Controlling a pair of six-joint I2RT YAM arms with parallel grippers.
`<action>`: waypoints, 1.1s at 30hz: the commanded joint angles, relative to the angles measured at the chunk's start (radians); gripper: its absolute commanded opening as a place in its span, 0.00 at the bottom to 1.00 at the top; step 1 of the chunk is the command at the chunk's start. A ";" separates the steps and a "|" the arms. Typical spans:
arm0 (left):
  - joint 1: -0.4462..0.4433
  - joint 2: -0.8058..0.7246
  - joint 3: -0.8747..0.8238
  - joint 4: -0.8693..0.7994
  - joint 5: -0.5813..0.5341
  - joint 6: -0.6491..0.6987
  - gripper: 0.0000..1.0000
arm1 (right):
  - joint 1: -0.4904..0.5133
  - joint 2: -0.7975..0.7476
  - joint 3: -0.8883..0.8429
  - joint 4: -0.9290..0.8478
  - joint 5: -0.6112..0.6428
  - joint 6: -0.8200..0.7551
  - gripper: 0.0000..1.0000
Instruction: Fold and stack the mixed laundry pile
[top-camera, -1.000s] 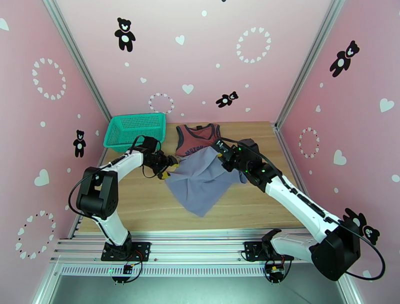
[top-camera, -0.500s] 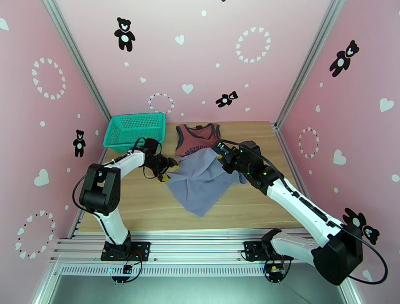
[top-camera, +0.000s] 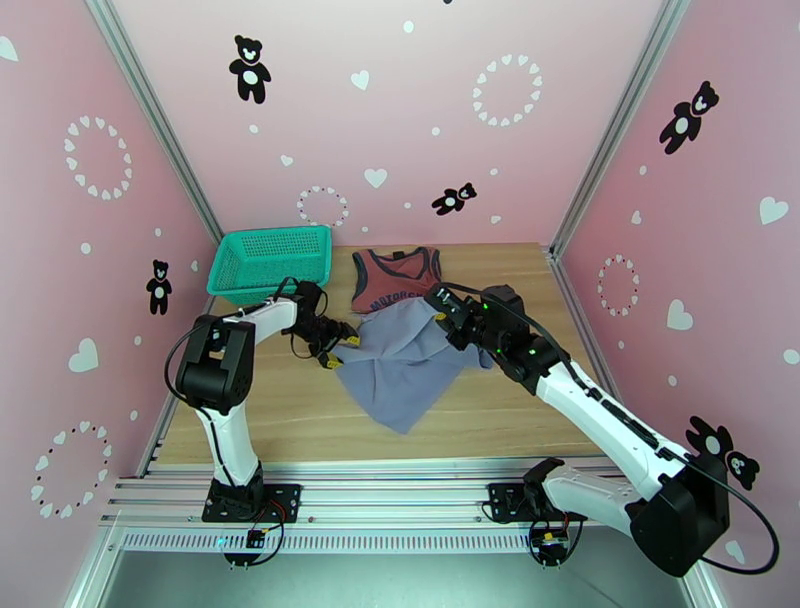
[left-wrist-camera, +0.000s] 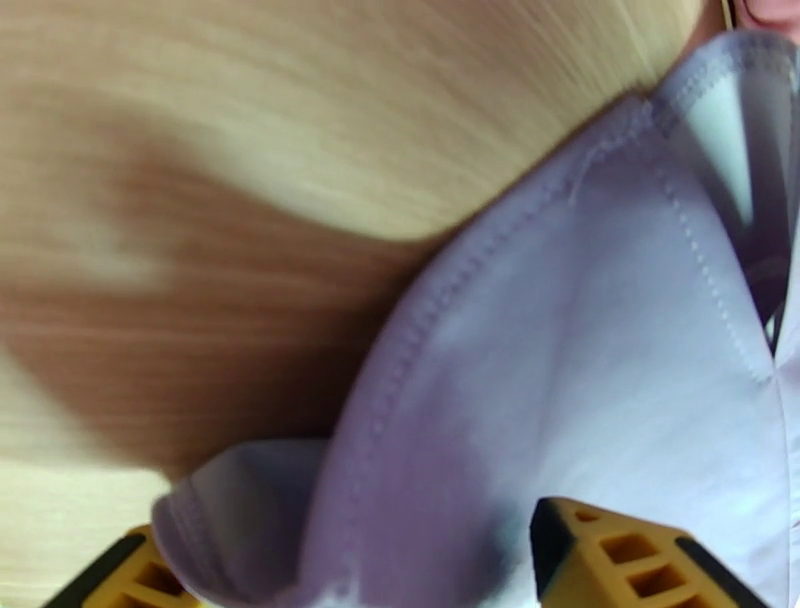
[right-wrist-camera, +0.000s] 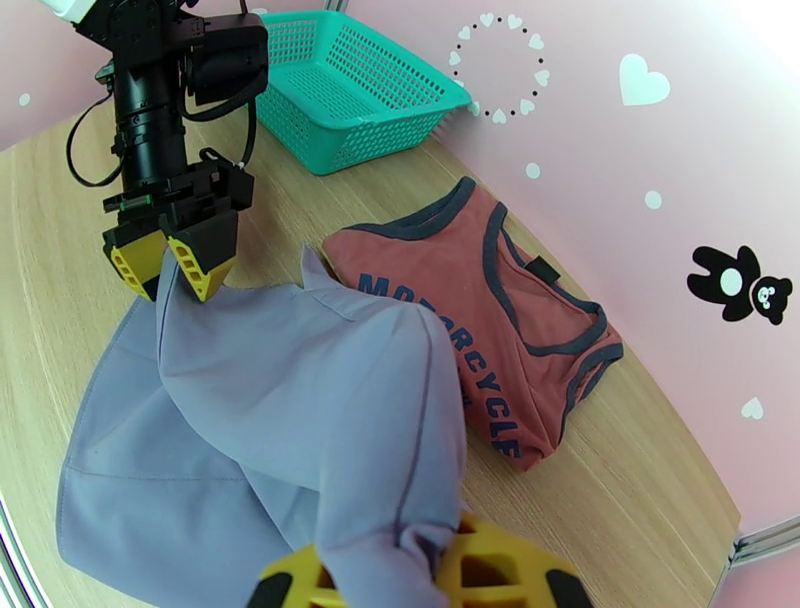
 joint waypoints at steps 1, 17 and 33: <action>0.015 0.019 0.027 -0.040 0.007 0.034 0.55 | -0.005 -0.032 -0.005 0.035 -0.012 0.006 0.00; 0.090 -0.254 0.148 -0.147 -0.194 0.057 0.00 | -0.005 -0.109 0.031 -0.004 0.100 0.052 0.00; 0.097 -0.667 0.435 -0.338 -0.304 0.057 0.00 | -0.005 -0.270 0.396 -0.516 -0.033 0.536 0.00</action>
